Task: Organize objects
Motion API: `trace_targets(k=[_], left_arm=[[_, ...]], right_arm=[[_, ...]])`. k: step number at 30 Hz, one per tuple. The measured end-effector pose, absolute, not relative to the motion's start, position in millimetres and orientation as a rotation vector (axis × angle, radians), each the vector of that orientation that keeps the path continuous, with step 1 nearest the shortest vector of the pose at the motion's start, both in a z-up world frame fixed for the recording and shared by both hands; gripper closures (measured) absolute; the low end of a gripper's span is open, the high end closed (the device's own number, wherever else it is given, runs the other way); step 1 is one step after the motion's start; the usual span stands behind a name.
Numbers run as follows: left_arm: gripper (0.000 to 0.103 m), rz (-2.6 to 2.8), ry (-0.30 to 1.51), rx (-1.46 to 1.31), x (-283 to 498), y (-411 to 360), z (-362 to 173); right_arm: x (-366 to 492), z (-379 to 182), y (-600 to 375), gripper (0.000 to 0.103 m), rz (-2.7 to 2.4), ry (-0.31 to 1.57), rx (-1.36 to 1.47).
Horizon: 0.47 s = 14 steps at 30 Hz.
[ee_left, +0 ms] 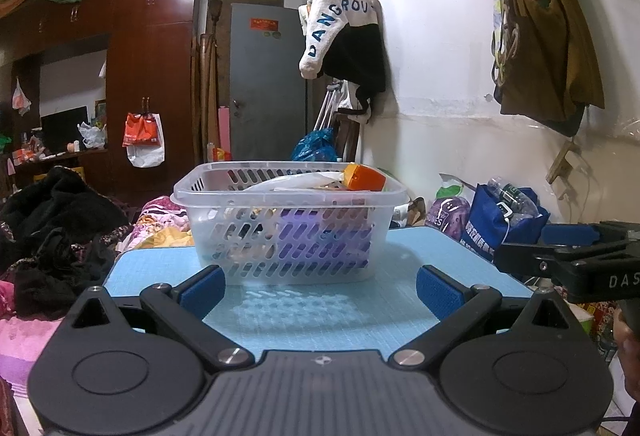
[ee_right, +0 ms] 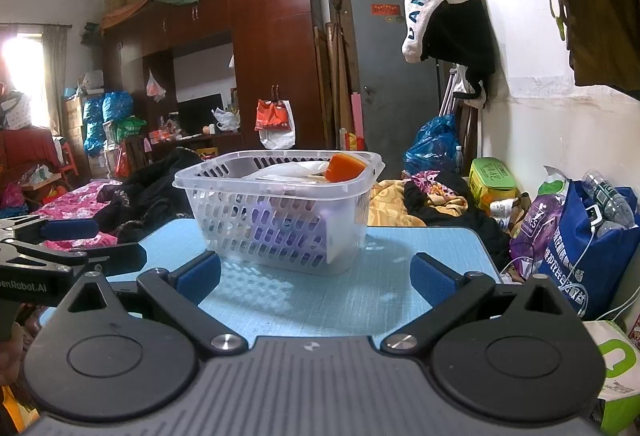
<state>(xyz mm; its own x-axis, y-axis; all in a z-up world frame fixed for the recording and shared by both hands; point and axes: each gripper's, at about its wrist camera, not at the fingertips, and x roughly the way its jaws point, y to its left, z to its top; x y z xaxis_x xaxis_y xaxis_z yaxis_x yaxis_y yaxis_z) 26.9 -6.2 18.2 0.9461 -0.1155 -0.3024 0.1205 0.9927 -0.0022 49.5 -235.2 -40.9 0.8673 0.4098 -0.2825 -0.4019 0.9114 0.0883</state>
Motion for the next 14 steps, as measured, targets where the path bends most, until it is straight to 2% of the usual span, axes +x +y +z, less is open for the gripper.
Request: trace_targets(k=[14], left_arm=[[0.001,-0.108,0.280,0.004,26.1,-6.7,19.7]], right_arm=[[49.2,-41.4,-234.4,0.000,0.423,0.301,0.028]])
